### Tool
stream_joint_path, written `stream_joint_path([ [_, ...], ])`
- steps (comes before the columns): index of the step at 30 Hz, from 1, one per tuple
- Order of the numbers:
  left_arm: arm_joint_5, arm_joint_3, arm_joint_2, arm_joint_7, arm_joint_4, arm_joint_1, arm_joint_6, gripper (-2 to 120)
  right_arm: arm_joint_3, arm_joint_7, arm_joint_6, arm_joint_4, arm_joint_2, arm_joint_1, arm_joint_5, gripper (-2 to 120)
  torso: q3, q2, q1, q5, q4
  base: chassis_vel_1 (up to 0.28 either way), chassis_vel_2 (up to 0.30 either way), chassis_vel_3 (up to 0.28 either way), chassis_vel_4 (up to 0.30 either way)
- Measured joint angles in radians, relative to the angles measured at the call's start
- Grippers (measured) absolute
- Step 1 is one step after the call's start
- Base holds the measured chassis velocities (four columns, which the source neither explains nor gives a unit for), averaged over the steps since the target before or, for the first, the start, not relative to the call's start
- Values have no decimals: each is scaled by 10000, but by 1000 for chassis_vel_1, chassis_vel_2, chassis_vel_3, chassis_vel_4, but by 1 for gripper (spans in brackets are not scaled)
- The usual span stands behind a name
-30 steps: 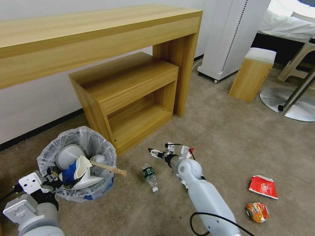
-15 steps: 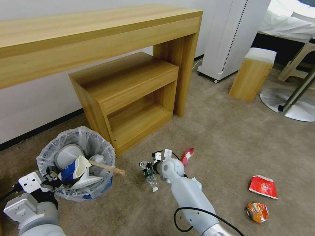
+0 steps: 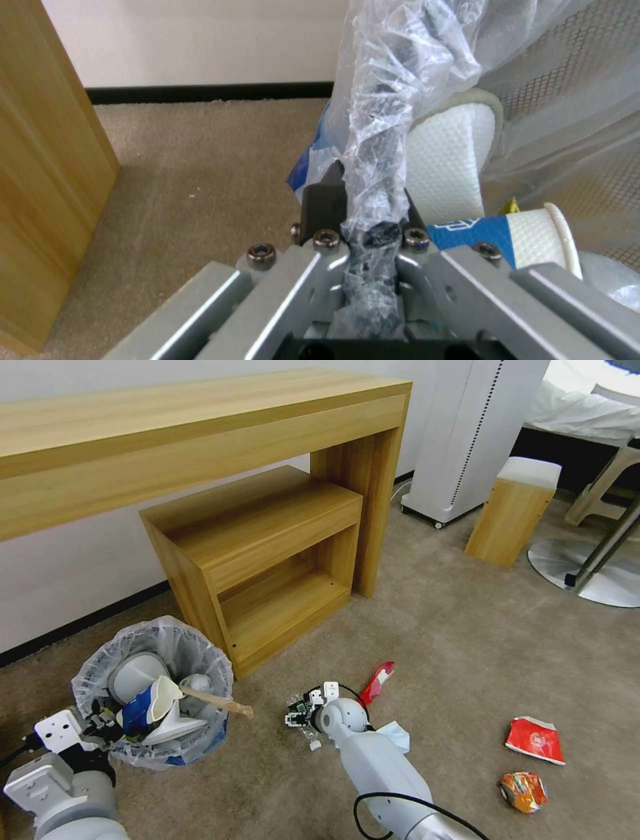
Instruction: Pick up the trash bin and place the garbage on the floor into it.
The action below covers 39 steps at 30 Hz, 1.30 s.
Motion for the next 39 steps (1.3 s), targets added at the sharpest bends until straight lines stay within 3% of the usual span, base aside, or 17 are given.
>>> stream_joint_path([
  [3, -1, 1, -1, 0, 14, -17, -25, 1, 32, -66, 61, -136, -7, 75, -105, 100, 0, 0, 0, 0, 1, 0, 0, 0, 0],
  [18, -6, 71, -55, -3, -6, -37, -82, 1, 139, -599, 431, -291, -23, -170, -814, 43, -1, 0, -1, -2, -1, 0, 0, 0, 0],
  [25, -10, 108, -88, -16, -66, 6, -83, 1, 104, -604, 424, 236, -25, -418, -735, 28, 0, 0, -1, -1, 1, 0, 0, 0, 0],
  [28, -7, 147, -82, -16, -71, 26, -84, 1, 60, -586, 398, 1031, -134, -699, -443, 21, 0, 0, 0, 3, 4, 0, 0, 0, 0],
  [31, -3, 235, -57, -21, -29, 30, -74, 1, 107, -574, 635, 2232, -716, -1125, -205, 13, 1, 0, 0, 0, 0, 0, 0, 0, 0],
  [37, 40, 441, -49, -22, 138, 37, -53, 1, 316, -684, 1106, 3891, -1510, -1605, 206, 12, 0, 0, 0, 0, 0, 0, 0, 0, 0],
  [39, 47, 589, -47, -20, 234, 34, -30, 1, 445, -894, 1718, 4904, -1929, -1854, 321, 12, 0, 0, -1, 1, 0, 0, 0, 0, 0],
])
